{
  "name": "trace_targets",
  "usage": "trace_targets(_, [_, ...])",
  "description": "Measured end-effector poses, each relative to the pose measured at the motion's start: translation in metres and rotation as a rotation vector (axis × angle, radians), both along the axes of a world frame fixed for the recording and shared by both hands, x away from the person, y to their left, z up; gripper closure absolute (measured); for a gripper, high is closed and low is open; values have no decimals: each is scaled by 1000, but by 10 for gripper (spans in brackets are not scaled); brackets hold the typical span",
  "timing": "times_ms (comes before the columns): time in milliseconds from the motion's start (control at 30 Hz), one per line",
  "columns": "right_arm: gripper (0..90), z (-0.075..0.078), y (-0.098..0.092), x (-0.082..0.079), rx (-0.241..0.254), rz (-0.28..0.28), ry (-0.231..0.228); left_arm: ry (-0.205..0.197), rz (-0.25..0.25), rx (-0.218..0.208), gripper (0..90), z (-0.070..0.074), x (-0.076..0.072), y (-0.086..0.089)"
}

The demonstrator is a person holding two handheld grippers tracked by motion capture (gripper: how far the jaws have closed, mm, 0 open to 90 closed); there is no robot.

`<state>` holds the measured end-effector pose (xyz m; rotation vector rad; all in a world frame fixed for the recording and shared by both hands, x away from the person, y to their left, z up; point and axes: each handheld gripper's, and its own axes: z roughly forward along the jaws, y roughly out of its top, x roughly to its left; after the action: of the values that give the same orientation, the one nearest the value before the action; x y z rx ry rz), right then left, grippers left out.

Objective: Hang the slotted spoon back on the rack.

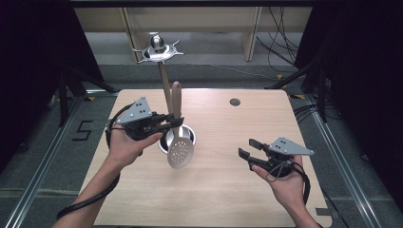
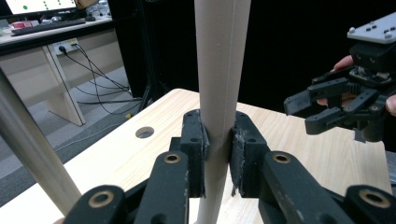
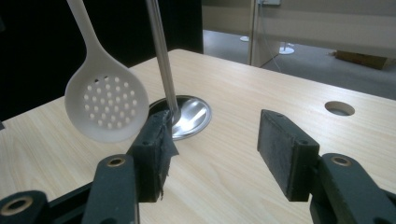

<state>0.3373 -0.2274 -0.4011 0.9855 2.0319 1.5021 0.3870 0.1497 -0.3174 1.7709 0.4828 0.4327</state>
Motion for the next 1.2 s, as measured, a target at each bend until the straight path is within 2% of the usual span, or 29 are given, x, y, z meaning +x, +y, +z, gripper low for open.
trace_targets(33, [458, -2, 0, -1, 8, 6, 24, 1, 1, -1, 769, 1, 1, 1])
trace_targets(100, [457, -4, -1, -1, 1, -4, 27, 3, -4, -4, 769, 2, 3, 2])
trace_targets(133, [457, -4, 0, -3, 19, -1, 59, 3, -4, -4, 769, 2, 3, 2])
trace_targets(167, [457, -5, -1, 0, 8, 9, 30, 5, -8, -11, 769, 3, 5, 4])
trace_targets(200, [457, -6, -1, 0, 20, 13, 38, 8, -8, -14, 769, 4, 6, 4])
trace_targets(467, [456, -6, 0, -2, 20, -9, 64, 16, -14, -17, 769, 9, 12, 6])
trace_targets(600, [456, -6, 0, -2, 26, -7, 64, 22, -20, -27, 769, 13, 16, 7])
trace_targets(667, [456, -6, -1, -1, 14, -3, 44, 29, -26, -37, 769, 14, 17, 7])
trace_targets(767, [456, -6, -1, -1, 13, -8, 53, 41, -37, -48, 769, 15, 20, 8])
trace_targets(800, [455, -6, -2, 0, 2, -5, 33, 45, -37, -51, 769, 16, 20, 9])
trace_targets(900, [455, -7, -3, 1, -3, -4, 24, 48, -41, -51, 769, 17, 22, 10])
trace_targets(1067, [455, -7, -3, 1, -5, -5, 24, 61, -40, -60, 768, 19, 27, 13])
trace_targets(1100, [455, -7, -2, -1, 7, -12, 48, 67, -38, -66, 769, 19, 28, 15])
trace_targets(1200, [455, -8, -2, 1, 10, 0, 35, 71, -44, -69, 769, 20, 31, 16])
